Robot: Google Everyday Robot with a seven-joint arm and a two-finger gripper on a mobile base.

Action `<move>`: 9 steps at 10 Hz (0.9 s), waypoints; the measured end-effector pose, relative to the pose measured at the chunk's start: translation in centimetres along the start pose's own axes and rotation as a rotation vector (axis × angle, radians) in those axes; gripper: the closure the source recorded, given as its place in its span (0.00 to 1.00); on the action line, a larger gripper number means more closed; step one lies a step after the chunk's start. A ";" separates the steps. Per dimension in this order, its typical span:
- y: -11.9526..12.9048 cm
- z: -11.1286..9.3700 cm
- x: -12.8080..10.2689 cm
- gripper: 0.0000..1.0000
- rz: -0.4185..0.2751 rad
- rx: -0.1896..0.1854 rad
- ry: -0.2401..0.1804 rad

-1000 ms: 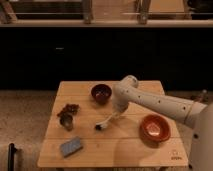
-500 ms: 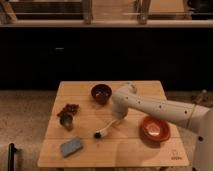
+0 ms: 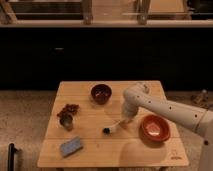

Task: Wipe table surface with brush

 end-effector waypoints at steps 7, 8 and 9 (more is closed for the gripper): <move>-5.1 -1.2 -1.5 1.00 -0.017 0.045 0.018; -5.6 -1.3 -2.7 1.00 -0.045 0.048 0.009; -5.7 -1.2 -4.1 1.00 -0.089 0.045 0.002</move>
